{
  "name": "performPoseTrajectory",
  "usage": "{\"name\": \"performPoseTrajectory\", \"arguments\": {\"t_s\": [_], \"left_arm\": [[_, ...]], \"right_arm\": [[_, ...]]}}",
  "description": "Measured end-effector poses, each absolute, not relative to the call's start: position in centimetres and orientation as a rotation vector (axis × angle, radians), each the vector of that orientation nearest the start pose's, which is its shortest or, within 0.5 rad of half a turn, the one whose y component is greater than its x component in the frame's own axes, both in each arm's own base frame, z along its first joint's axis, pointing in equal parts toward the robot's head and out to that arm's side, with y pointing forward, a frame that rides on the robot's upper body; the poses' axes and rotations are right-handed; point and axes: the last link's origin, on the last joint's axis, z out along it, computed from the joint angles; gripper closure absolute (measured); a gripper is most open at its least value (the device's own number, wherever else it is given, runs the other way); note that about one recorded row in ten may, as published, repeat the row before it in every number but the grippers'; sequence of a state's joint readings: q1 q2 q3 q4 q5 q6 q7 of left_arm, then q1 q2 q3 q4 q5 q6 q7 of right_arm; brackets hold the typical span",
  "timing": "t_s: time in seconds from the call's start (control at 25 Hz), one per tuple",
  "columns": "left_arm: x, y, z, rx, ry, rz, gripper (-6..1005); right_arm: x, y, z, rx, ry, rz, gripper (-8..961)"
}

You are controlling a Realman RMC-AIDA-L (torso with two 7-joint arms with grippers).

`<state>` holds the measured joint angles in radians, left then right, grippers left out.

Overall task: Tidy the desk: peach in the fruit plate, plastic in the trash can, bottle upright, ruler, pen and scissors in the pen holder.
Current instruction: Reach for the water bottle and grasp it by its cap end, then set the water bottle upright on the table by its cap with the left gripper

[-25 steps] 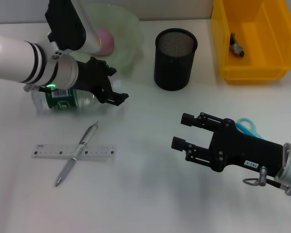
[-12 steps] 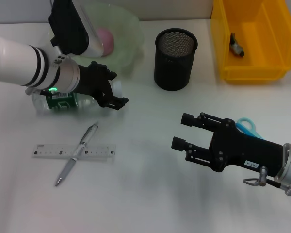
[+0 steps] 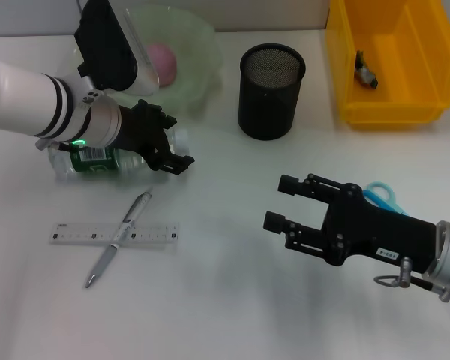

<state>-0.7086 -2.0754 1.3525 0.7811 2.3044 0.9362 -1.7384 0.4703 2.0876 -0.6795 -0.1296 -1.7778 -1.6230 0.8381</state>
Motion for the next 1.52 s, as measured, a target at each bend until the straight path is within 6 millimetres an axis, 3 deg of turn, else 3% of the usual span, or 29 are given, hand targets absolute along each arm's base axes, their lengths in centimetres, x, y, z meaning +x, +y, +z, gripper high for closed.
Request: {"name": "performPoseTrajectory", "arguments": {"t_s": [0.52,0.8,1.16,1.52], "left_arm": [[-21.6,41.0,-5.4,-2.679,-0.209,0.257,379],[-21.1,41.0,-5.1,-2.676,-0.234,0.233,528],[-19.2,39.4,-1.7,-2.643,-0.311,0.087,527],[-19.2,37.5,0.7,-2.595,-0.353,-0.036,529]], "right_arm": [[26.8,25.7,-6.6,-2.597,0.558,1.137,272],[26.8,25.7,-6.6,-2.595,0.559,1.137,273],[26.7,25.8,-6.6,-2.597,0.554,1.138,272],[26.4,25.9,-6.7,-2.603,0.547,1.144,272]]}}
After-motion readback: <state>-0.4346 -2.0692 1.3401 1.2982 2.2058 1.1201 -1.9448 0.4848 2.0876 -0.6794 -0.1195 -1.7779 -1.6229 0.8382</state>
